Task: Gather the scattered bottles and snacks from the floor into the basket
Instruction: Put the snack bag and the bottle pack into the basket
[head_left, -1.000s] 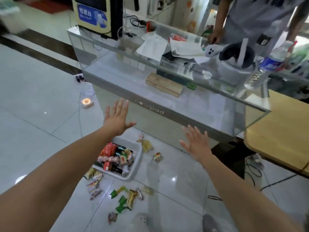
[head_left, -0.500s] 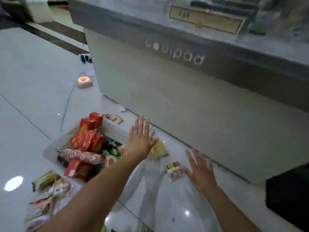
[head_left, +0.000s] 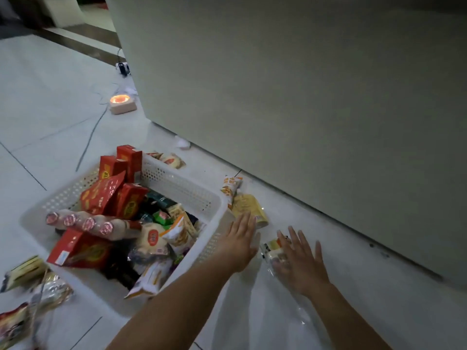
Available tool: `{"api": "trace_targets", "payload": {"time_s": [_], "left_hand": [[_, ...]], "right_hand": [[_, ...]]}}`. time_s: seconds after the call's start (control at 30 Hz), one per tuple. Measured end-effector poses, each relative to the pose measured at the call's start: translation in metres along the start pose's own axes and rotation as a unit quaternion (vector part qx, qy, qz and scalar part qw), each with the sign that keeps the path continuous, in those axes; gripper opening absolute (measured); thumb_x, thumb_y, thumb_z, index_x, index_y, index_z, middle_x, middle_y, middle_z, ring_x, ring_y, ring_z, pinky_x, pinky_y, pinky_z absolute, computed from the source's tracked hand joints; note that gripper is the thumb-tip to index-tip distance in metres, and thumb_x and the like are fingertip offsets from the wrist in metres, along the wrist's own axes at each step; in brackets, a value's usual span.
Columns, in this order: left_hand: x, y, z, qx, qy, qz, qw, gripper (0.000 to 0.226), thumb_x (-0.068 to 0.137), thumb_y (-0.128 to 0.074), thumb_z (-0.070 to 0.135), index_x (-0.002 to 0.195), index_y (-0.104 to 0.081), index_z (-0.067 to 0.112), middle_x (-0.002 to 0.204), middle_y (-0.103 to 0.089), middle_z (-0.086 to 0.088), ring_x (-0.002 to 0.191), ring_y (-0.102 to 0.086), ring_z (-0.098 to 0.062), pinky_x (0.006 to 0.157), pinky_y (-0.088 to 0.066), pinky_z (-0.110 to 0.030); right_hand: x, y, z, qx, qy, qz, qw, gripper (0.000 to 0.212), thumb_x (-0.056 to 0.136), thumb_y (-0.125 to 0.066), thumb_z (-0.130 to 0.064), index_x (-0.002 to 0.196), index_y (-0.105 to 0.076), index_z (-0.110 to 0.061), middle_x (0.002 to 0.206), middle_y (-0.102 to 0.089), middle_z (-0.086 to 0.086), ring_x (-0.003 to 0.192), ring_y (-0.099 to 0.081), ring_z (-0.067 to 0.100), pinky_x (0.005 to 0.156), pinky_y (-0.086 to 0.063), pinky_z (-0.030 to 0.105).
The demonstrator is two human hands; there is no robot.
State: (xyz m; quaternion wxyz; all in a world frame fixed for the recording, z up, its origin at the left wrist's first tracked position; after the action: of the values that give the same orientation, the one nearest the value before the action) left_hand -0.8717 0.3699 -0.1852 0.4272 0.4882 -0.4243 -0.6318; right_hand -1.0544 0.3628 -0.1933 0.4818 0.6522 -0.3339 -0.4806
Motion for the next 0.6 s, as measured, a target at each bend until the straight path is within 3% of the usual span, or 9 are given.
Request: {"api": "trace_targets", "payload": {"time_s": [0.07, 0.13, 0.23, 0.3, 0.37, 0.43, 0.5, 0.6], "left_hand": [[0.015, -0.005, 0.012, 0.017, -0.009, -0.029, 0.999, 0.07, 0.101, -0.031, 0.03, 0.149, 0.016, 0.011, 0.156, 0.023, -0.007, 0.145, 0.021, -0.022, 0.116, 0.01, -0.037], [0.024, -0.009, 0.022, 0.031, 0.003, -0.054, 0.998, 0.071, 0.099, -0.032, 0.022, 0.149, 0.016, 0.011, 0.157, 0.023, -0.008, 0.144, 0.021, -0.022, 0.117, 0.008, -0.039], [0.031, -0.012, 0.023, 0.034, 0.023, -0.081, 0.996, 0.075, 0.098, -0.036, 0.02, 0.149, 0.018, 0.011, 0.156, 0.024, -0.009, 0.144, 0.022, -0.023, 0.118, 0.007, -0.04], [0.037, -0.01, 0.017, 0.034, 0.026, -0.087, 0.995, 0.076, 0.097, -0.038, 0.022, 0.15, 0.017, 0.011, 0.157, 0.022, -0.009, 0.145, 0.019, -0.023, 0.118, 0.006, -0.04], [0.051, -0.01, 0.009, 0.019, 0.044, -0.085, 0.995, 0.073, 0.099, -0.036, 0.024, 0.15, 0.015, 0.012, 0.157, 0.022, -0.008, 0.145, 0.018, -0.022, 0.118, 0.005, -0.039], [0.068, -0.019, 0.001, -0.009, 0.057, -0.083, 0.995, 0.071, 0.1, -0.032, 0.031, 0.15, 0.015, 0.012, 0.157, 0.02, -0.009, 0.146, 0.017, -0.023, 0.118, 0.003, -0.039], [0.075, -0.033, -0.003, -0.025, 0.056, -0.073, 0.995, 0.073, 0.1, -0.033, 0.037, 0.151, 0.013, 0.012, 0.159, 0.016, -0.01, 0.146, 0.014, -0.023, 0.118, 0.0, -0.04], [0.059, -0.04, -0.002, 0.003, 0.033, -0.078, 0.996, 0.072, 0.1, -0.034, 0.039, 0.151, 0.008, 0.01, 0.159, 0.013, -0.011, 0.147, 0.012, -0.026, 0.119, -0.001, -0.041]], "right_hand": [[0.011, -0.015, -0.003, -0.011, 0.019, -0.037, 0.999, 0.08, 0.083, -0.017, -0.074, 0.149, 0.007, -0.036, 0.157, 0.021, -0.004, 0.146, 0.015, 0.017, 0.112, 0.014, 0.051], [0.012, -0.04, -0.002, -0.018, 0.038, -0.049, 0.998, 0.096, 0.07, -0.009, -0.085, 0.15, 0.001, -0.032, 0.155, 0.02, 0.003, 0.148, 0.002, 0.023, 0.109, 0.015, 0.048], [0.002, -0.064, 0.002, 0.011, 0.016, -0.071, 0.997, 0.101, 0.064, -0.025, -0.08, 0.15, -0.019, -0.026, 0.157, -0.021, 0.003, 0.131, -0.043, 0.029, 0.109, 0.002, 0.042], [0.005, -0.076, 0.005, 0.039, 0.02, -0.072, 0.996, 0.092, 0.064, -0.03, -0.076, 0.142, -0.033, -0.027, 0.149, -0.034, 0.0, 0.123, -0.053, 0.028, 0.109, -0.003, 0.04], [0.004, -0.071, 0.006, 0.051, 0.041, -0.063, 0.996, 0.088, 0.065, -0.031, -0.075, 0.14, -0.035, -0.03, 0.155, -0.019, -0.001, 0.137, -0.035, 0.027, 0.112, 0.0, 0.04], [0.005, -0.08, 0.006, 0.056, 0.047, -0.035, 0.997, 0.095, 0.065, -0.032, -0.075, 0.149, -0.016, -0.033, 0.16, -0.004, 0.001, 0.145, -0.011, 0.024, 0.112, 0.0, 0.041], [0.003, -0.077, 0.005, 0.069, 0.033, -0.02, 0.997, 0.098, 0.066, -0.028, -0.076, 0.149, 0.001, -0.033, 0.159, -0.01, 0.001, 0.144, -0.015, 0.023, 0.111, 0.001, 0.041], [-0.003, -0.068, 0.003, 0.038, 0.037, 0.0, 0.999, 0.088, 0.063, 0.0, -0.075, 0.14, 0.025, -0.041, 0.148, 0.031, -0.007, 0.138, 0.023, 0.009, 0.113, 0.015, 0.041]]}}
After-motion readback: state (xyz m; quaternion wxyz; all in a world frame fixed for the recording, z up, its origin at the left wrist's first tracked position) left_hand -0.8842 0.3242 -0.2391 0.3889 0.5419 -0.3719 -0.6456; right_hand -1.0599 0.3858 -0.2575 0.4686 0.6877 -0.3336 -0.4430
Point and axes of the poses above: each hand's wrist, its own x-axis towards the middle knuckle, its own y-axis out of the back of the hand, z = x × y, the point moved 1 cm from there along x, towards the middle knuckle
